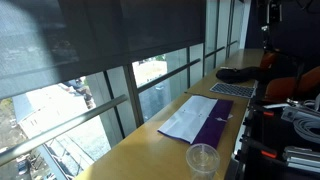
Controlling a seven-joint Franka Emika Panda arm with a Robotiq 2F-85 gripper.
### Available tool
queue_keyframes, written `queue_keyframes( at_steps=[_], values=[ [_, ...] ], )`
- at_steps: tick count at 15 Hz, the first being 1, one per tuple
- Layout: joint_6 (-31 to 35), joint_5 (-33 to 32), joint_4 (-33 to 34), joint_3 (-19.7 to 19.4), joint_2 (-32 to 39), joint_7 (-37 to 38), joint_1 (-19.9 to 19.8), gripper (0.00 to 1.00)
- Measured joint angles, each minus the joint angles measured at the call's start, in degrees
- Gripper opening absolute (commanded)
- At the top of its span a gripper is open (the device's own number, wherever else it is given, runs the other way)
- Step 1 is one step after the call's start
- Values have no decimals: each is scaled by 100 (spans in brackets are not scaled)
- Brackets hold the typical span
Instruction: Close the folder
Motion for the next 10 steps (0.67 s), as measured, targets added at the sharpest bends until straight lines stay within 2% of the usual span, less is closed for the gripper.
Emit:
queue_keyframes(
  at_steps=[7,10],
  values=[
    [9,0,12,0,-1,0,0,100],
    [402,0,7,-19,180,-83,0,100]
  ],
)
